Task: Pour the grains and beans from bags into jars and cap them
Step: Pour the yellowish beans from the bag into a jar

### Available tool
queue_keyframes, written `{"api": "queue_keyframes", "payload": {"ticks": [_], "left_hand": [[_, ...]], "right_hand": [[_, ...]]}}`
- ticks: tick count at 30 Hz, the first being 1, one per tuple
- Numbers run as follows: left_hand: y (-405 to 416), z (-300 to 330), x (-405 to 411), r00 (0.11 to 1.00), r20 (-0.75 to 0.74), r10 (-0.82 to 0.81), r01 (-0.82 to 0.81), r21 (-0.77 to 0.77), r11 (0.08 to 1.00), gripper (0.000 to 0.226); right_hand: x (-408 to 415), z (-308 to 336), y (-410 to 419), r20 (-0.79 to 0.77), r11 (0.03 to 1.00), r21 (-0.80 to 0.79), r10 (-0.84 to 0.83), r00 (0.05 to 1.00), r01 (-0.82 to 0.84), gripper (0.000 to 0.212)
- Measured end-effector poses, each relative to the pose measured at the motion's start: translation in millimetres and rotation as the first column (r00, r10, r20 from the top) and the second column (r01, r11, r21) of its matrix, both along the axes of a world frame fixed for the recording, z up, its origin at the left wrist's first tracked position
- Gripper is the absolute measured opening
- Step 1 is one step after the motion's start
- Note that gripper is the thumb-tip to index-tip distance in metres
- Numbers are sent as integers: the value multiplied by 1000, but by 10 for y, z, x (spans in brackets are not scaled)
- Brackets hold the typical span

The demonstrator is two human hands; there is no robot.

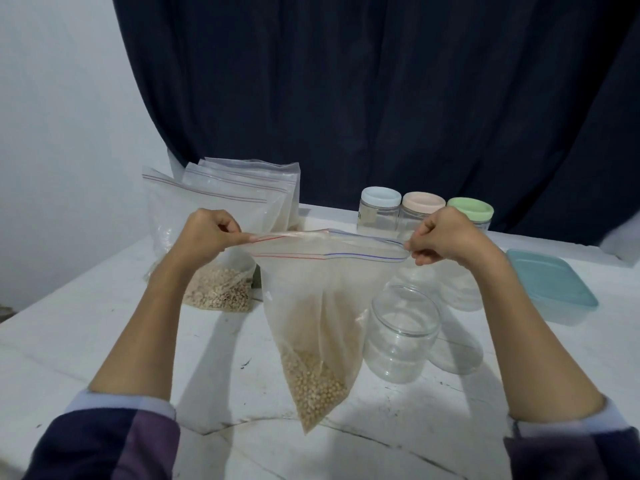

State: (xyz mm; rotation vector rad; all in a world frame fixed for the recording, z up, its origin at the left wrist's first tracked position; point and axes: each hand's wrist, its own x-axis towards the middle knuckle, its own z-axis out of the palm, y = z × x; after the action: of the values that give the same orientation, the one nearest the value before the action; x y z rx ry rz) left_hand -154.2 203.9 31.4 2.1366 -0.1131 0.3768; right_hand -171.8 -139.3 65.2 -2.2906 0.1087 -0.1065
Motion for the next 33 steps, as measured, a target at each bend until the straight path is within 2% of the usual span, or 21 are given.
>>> {"api": "queue_keyframes", "payload": {"ticks": [4,7,10,12,15,18,20,21,22,25,28,31,33], "left_hand": [[-35,26,5,1000,3,-29,29,35,999,28],[-179,147,19,993,84,-80,76,51,996,26],[-424,326,144,980,106,-170,156,129,979,26],[-630,421,255,963,42,-266,252,216,943,20],[-892,467,421,931,-72,-359,363,305,880,24],[-1008,420,539,885,-202,-419,465,326,823,27],[-1047,371,574,869,-237,-435,492,317,811,20],[-1064,346,585,871,-218,-440,488,287,824,10],[-1081,328,585,877,-190,-442,477,241,845,3],[-1079,315,542,876,-200,-440,457,51,888,15],[-988,334,475,838,-220,-500,491,-98,866,16],[-849,341,408,794,-222,-566,468,-372,802,23],[-718,314,380,806,-212,-553,435,-421,796,22]], "right_hand": [[-18,17,33,21,1000,-30,-1,1000,1,14],[-59,41,139,151,994,-107,13,988,3,14],[-180,106,351,227,989,-91,132,965,-114,10],[-297,149,516,173,962,-22,270,947,-271,8],[-474,188,717,53,858,0,514,856,-514,18],[-581,151,846,-63,771,-184,610,790,-610,34],[-629,87,919,-76,733,-308,616,784,-606,26],[-651,54,957,-66,727,-330,619,783,-603,20],[-664,22,987,-48,726,-335,623,781,-600,25],[-666,-43,1016,50,764,-295,613,789,-574,33],[-649,-32,996,123,815,-269,557,821,-513,15],[-650,24,951,182,848,-191,526,831,-495,8],[-662,56,917,244,867,-129,499,832,-482,9]]}}
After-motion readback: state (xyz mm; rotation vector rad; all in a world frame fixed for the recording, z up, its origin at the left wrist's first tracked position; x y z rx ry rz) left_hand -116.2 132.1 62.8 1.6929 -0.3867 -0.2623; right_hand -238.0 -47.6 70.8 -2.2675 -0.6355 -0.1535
